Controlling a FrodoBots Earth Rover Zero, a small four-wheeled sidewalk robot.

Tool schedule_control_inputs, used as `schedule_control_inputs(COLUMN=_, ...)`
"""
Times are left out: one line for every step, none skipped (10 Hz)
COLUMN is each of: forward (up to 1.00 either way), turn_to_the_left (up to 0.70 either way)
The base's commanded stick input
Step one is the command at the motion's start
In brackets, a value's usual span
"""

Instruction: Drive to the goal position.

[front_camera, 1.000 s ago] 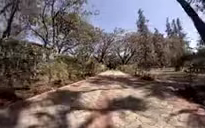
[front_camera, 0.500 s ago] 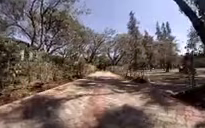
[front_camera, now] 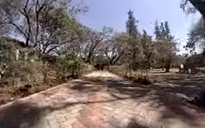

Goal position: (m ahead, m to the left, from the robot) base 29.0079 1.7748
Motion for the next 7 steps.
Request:
schedule_control_inputs(forward=1.00, turn_to_the_left=0.00)
schedule_control_inputs(forward=1.00, turn_to_the_left=0.00)
schedule_control_inputs(forward=1.00, turn_to_the_left=0.00)
schedule_control_inputs(forward=1.00, turn_to_the_left=0.02)
schedule_control_inputs(forward=1.00, turn_to_the_left=0.24)
schedule_control_inputs(forward=1.00, turn_to_the_left=0.34)
schedule_control_inputs(forward=1.00, turn_to_the_left=0.13)
